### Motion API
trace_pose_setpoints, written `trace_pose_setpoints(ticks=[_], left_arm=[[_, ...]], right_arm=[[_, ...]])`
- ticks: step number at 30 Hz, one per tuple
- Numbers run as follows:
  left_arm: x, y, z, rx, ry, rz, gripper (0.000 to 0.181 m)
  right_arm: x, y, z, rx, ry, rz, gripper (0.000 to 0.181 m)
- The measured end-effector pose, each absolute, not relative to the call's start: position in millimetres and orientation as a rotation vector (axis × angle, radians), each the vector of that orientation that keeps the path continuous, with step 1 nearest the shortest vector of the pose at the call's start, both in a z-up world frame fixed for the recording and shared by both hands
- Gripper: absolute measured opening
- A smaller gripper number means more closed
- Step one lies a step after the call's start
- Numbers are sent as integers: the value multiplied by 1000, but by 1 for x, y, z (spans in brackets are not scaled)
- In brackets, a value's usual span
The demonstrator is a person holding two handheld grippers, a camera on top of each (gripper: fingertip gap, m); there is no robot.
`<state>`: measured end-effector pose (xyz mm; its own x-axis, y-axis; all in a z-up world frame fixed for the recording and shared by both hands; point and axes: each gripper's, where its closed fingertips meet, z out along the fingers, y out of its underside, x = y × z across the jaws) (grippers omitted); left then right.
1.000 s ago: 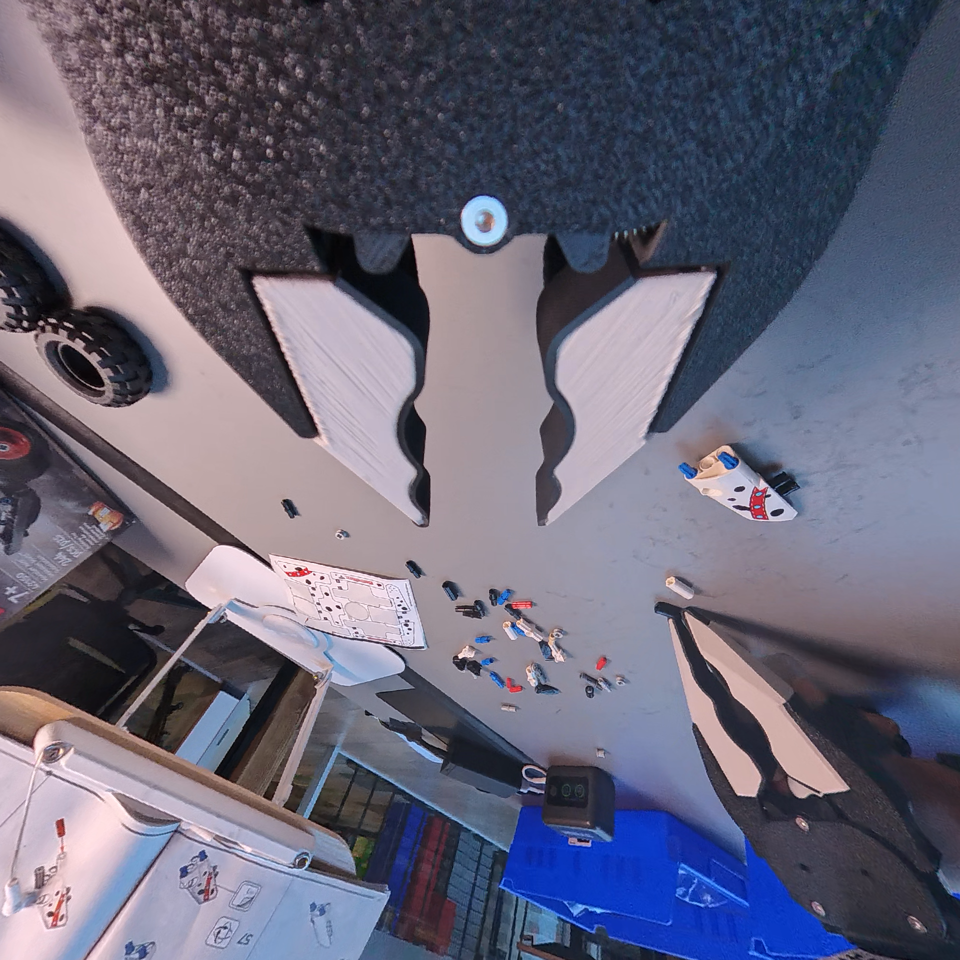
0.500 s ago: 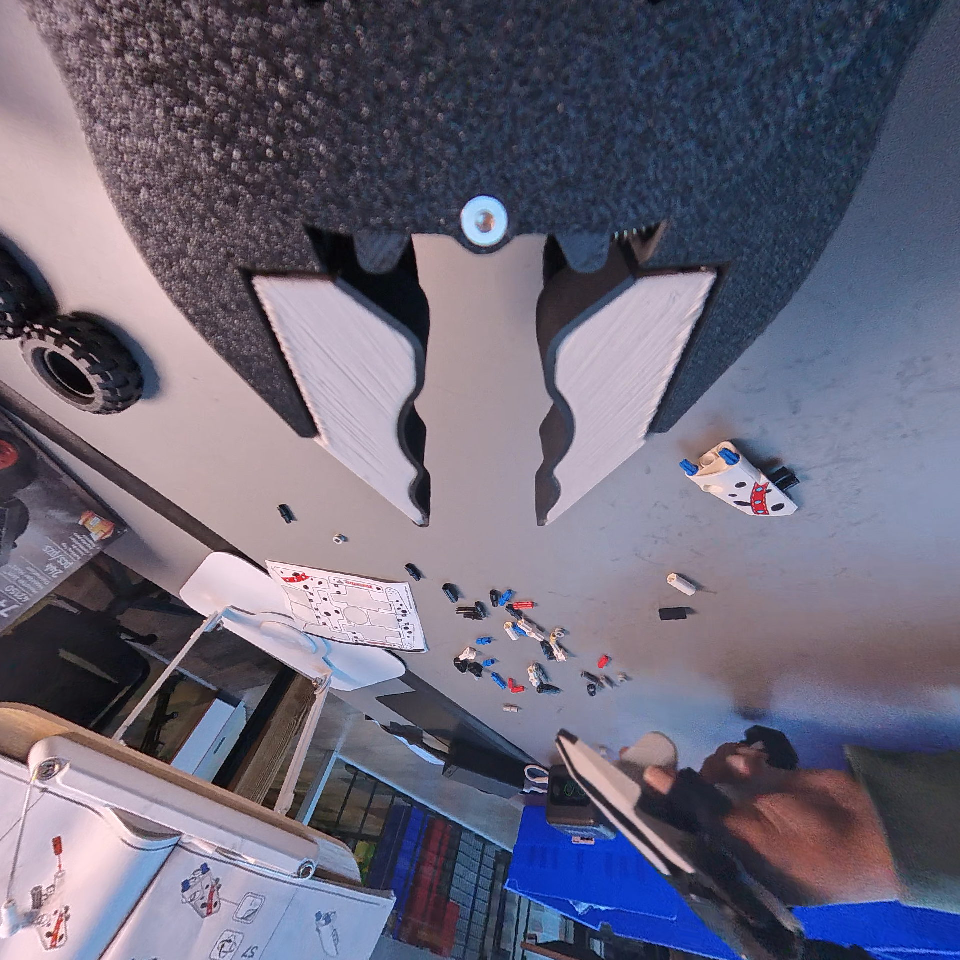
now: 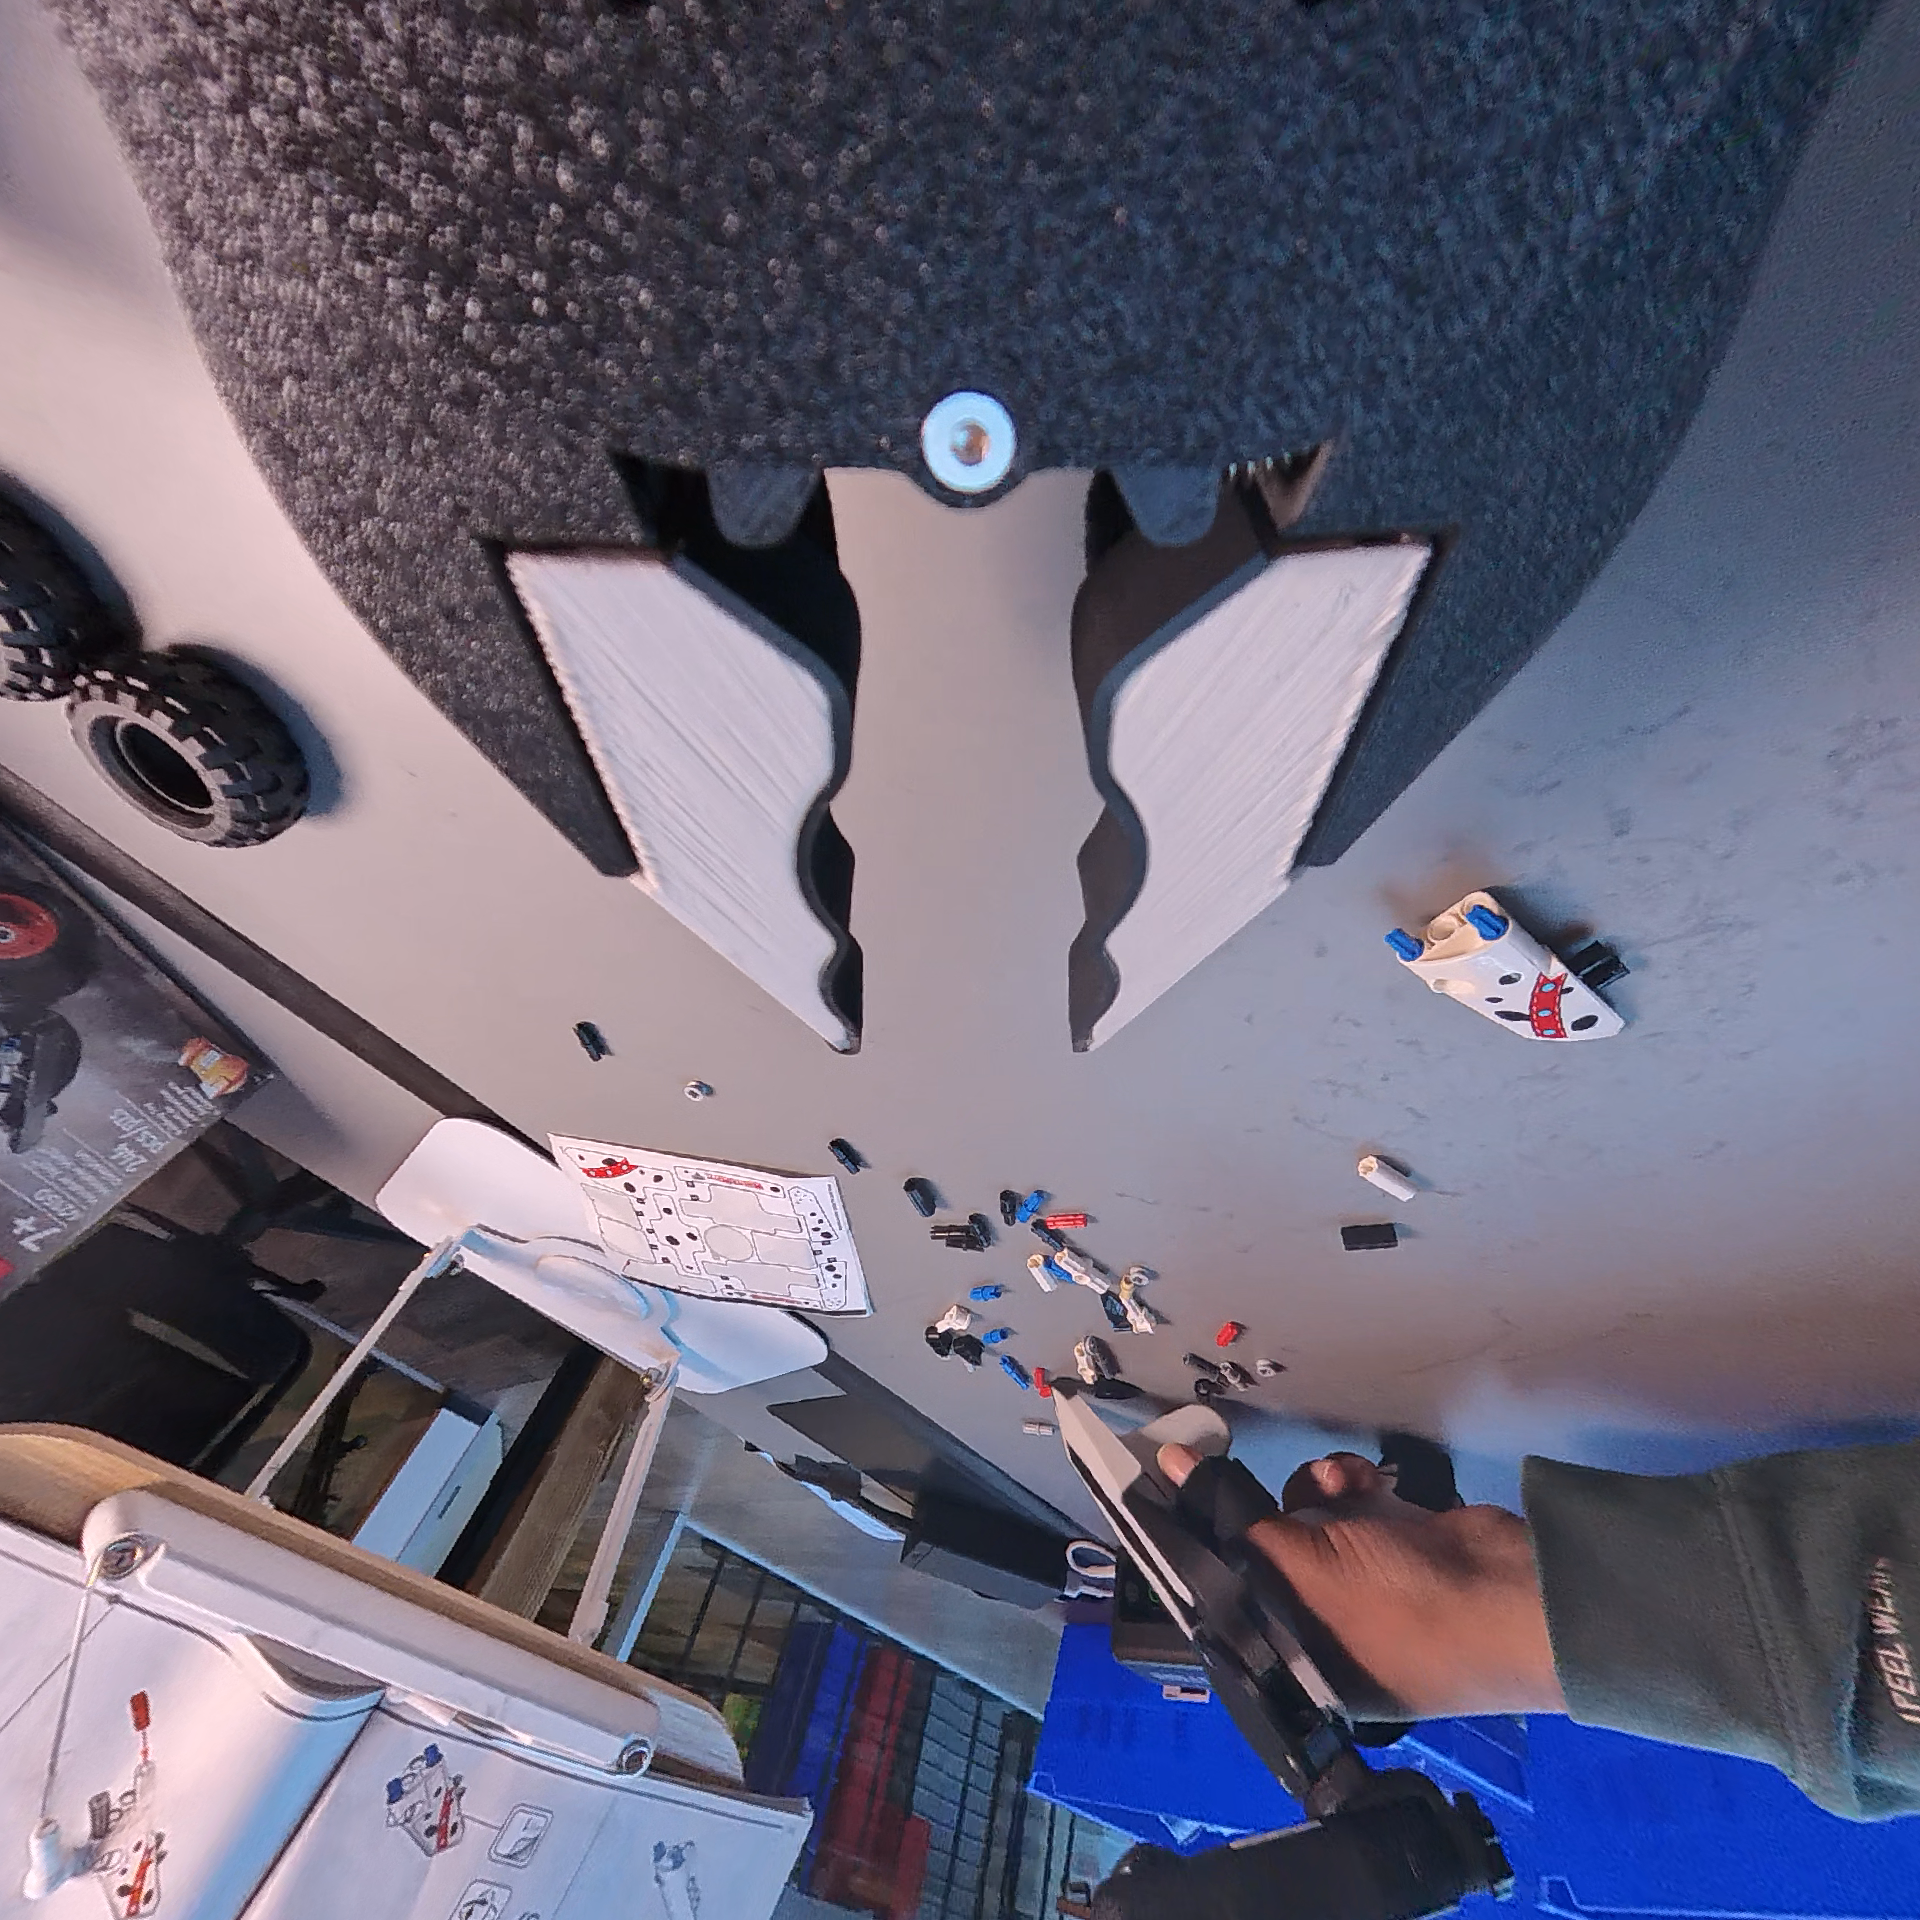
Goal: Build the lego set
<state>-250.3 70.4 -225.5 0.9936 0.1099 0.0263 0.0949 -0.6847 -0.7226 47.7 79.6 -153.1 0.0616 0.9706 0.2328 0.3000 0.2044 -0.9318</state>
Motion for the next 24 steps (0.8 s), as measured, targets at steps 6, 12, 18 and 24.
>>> trace_pose_setpoints(ticks=[6,12,18,24], left_arm=[[-254,73,-226,-2335,-120,61,7],[-255,73,-225,-2333,-76,88,3],[-210,62,-166,-2089,129,-13,3],[-87,12,-141,-1967,507,-240,4]], right_arm=[[48,81,-153,-1297,-1440,823,39],[48,80,-153,-1290,-1448,815,39],[49,80,-151,-1271,-1446,792,39],[48,70,-152,-1224,-1491,803,32]])
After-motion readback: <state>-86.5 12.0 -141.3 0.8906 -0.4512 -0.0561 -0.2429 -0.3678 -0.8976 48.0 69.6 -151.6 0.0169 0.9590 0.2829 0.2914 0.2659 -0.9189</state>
